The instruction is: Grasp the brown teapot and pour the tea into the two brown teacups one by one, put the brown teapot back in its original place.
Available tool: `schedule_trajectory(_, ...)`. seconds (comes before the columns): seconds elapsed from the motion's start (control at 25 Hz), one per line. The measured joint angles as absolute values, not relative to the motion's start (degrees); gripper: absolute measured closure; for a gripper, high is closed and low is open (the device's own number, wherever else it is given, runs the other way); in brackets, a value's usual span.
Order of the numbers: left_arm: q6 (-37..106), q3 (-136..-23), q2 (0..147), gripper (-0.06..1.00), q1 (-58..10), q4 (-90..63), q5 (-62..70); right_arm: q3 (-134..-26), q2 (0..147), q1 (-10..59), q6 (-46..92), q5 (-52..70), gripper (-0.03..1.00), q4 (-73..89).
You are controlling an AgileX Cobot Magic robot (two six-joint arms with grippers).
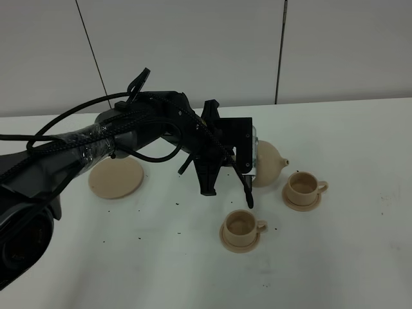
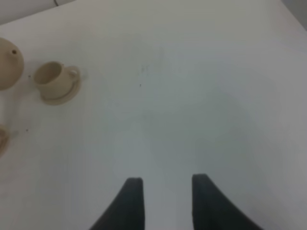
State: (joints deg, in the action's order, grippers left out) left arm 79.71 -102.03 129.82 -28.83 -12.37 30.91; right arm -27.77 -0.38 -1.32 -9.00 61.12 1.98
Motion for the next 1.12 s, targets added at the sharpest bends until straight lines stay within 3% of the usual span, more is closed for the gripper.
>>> schedule_trajectory(1.12,79.6,-102.0,130.6,0.78,-31.2,-9.0,24.4,-27.8,-0.4,-1.3,-9.0,61.1,0.73,2.0)
